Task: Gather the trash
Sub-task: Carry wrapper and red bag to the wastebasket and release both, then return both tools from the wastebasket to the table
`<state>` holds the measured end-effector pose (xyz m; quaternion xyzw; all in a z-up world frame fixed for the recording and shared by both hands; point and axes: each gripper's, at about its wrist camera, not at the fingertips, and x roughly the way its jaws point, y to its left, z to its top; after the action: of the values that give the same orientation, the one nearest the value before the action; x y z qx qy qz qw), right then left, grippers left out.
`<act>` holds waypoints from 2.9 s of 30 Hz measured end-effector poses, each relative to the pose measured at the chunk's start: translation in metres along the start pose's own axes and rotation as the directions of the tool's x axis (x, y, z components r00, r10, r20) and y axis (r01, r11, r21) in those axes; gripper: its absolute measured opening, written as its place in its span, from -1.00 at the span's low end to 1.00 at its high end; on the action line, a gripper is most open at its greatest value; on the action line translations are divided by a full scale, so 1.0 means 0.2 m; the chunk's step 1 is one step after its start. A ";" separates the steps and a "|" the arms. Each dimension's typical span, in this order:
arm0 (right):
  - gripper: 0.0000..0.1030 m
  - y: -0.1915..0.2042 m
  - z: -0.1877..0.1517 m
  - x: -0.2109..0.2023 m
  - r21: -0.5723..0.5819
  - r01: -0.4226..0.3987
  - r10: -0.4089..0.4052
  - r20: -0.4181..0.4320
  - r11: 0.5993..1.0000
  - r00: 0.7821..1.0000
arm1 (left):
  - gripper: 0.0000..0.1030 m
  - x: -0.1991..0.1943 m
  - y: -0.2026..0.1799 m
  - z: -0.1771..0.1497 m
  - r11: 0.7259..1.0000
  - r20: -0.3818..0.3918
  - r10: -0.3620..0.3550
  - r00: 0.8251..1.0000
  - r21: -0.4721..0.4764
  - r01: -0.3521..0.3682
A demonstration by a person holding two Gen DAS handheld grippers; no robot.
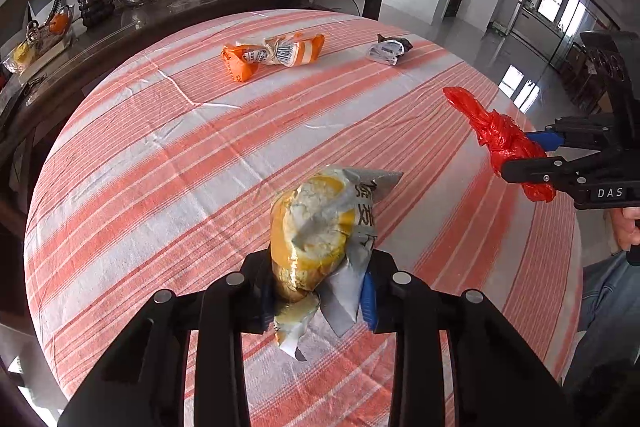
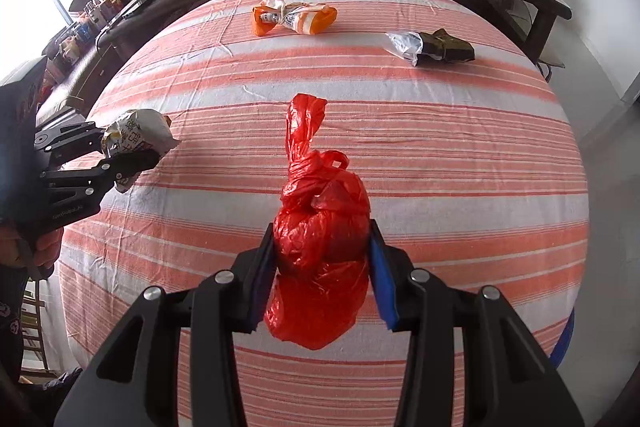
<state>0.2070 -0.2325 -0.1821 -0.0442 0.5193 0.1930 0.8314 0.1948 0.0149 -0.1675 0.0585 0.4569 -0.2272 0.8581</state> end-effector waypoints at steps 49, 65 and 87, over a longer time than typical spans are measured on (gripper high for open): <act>0.08 -1.94 -1.25 -0.25 0.604 0.120 -0.218 0.091 0.788 0.972 | 0.44 1.16 -2.32 0.49 0.904 -0.214 -0.335 0.918 0.201 0.377; 0.91 -1.79 -1.25 -0.43 0.633 0.194 -0.385 0.179 0.750 0.905 | 0.78 0.60 -2.04 0.40 0.908 -0.054 -0.297 0.953 0.294 0.299; 0.91 -0.14 -0.34 -0.10 0.055 0.096 -0.106 0.240 0.994 0.965 | 0.87 0.14 -0.29 0.01 0.987 0.018 0.152 0.988 0.044 -0.153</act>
<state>0.1524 -0.2821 -0.1997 -0.0288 0.4150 0.1431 0.8980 0.1843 -0.0458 -0.1824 0.1109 0.4393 -0.1716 0.8748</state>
